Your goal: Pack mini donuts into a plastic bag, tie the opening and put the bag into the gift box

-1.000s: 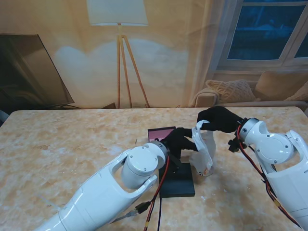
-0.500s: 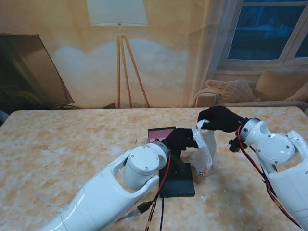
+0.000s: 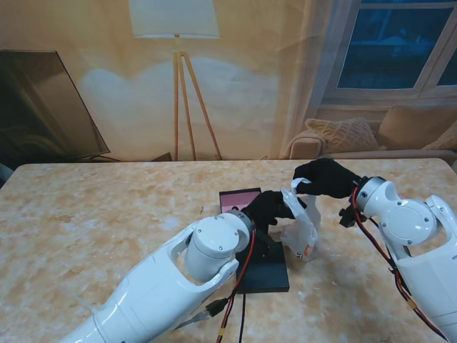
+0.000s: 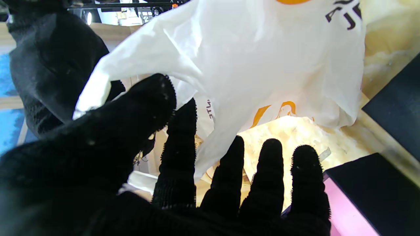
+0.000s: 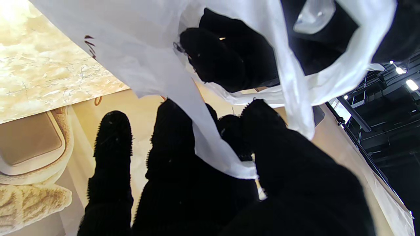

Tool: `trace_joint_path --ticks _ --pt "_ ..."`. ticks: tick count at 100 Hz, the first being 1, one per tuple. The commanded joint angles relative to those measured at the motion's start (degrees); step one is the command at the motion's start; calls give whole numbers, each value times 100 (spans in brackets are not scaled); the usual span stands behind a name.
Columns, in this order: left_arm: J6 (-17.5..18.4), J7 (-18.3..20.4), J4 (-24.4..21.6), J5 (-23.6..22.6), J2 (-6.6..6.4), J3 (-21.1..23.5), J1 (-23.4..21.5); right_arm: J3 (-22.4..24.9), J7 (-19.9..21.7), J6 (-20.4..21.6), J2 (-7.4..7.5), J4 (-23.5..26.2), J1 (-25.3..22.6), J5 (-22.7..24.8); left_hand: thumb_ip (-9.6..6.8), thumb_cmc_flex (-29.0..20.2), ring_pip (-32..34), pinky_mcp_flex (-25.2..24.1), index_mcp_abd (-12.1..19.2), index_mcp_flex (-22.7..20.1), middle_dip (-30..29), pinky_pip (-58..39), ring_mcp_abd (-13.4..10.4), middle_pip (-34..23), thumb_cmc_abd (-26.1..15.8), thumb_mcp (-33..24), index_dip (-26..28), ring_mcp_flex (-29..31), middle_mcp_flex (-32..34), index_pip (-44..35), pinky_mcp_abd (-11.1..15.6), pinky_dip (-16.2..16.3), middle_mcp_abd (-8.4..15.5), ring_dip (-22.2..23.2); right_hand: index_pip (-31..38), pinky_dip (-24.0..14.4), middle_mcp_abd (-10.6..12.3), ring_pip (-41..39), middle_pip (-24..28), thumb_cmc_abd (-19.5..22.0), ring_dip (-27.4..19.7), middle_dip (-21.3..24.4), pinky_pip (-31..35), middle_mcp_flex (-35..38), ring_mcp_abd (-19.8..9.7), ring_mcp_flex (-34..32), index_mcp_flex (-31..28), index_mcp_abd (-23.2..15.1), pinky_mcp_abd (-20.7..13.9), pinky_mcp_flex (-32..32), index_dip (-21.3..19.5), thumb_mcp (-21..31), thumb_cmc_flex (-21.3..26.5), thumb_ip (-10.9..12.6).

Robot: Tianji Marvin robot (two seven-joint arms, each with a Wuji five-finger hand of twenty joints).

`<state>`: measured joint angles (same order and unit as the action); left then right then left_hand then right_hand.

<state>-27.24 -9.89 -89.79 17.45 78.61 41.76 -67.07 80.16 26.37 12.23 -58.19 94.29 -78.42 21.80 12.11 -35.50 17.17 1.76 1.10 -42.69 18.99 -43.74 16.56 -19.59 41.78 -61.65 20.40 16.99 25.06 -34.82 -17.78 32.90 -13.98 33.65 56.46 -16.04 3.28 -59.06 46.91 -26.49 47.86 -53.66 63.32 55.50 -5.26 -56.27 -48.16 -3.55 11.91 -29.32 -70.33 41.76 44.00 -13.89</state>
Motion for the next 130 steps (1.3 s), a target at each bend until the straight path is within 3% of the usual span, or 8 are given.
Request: trace_joint_path --ticks 1,8,30,49,65,88,117,130 --pt "-81 36 -62 -31 76 20 -17 -28 61 -27 -41 27 -69 34 391 -226 -47 -65 292 -312 -41 2 -74 29 212 142 37 -68 -134 -327 162 -37 60 -80 1987 78 412 -134 276 -182 26 -100 153 -91 -64 45 -403 -2346 29 64 -371 2199 1743 324" --pt "-123 -7 -45 -3 98 32 -10 -29 62 -47 -42 35 -77 35 687 -568 -33 -67 342 -449 -2 -27 -83 -5 406 535 -150 -73 -129 -1089 164 -24 38 -74 1987 78 410 -136 275 -182 25 -99 155 -93 -58 47 -403 -2346 27 66 -371 2203 1742 323" --pt "-129 -53 -105 137 100 93 -60 0 95 -81 -38 76 -108 -11 609 -859 24 -27 355 -548 120 -89 -167 -135 264 899 -3 28 -48 -2585 176 19 160 -34 1987 80 413 -141 276 -188 21 -98 157 -75 -60 44 -418 -2342 26 68 -370 2218 1732 329" --pt "-36 183 -170 177 -12 135 -88 50 115 -109 -35 119 -150 -26 155 -1444 47 -51 -482 12 213 -51 -100 -133 -611 1763 1091 28 -112 -2643 140 38 6 23 1983 84 416 -141 263 -187 19 -98 148 -81 -59 37 -430 -2345 22 75 -369 2216 1730 328" --pt "22 428 -194 280 -112 197 -109 80 154 -132 -26 152 -180 -13 -154 -1571 144 -58 -1307 488 401 -23 -4 -211 -962 1567 2220 82 -33 -2689 95 93 -84 159 1982 80 414 -137 260 -191 19 -102 144 -71 -55 39 -430 -2345 28 77 -370 2218 1729 330" --pt "85 1055 -162 324 -333 290 -43 124 174 -146 -21 194 -220 1 -291 -1698 238 -44 -1804 828 633 84 137 -359 -1084 1347 3128 327 381 -2748 29 109 -218 295 1982 74 403 -134 251 -196 20 -108 138 -69 -54 38 -430 -2345 29 77 -371 2220 1732 332" --pt "260 1800 -20 361 -551 305 170 140 226 -141 -10 185 -229 -21 -362 -1808 254 213 -1847 874 866 23 230 -461 -1025 1097 3646 542 610 -2752 27 153 -212 302 1982 67 420 -126 239 -188 20 -108 132 -65 -64 35 -430 -2345 24 76 -371 2218 1726 334" --pt "274 1700 -43 294 -533 287 151 134 281 -164 -1 174 -226 -57 -312 -1851 418 276 -1509 896 1034 -106 296 -564 -1254 1660 3384 652 698 -2418 -38 182 -191 464 1982 63 400 -135 245 -210 29 -114 129 -46 -49 34 -430 -2345 31 79 -372 2243 1720 346"
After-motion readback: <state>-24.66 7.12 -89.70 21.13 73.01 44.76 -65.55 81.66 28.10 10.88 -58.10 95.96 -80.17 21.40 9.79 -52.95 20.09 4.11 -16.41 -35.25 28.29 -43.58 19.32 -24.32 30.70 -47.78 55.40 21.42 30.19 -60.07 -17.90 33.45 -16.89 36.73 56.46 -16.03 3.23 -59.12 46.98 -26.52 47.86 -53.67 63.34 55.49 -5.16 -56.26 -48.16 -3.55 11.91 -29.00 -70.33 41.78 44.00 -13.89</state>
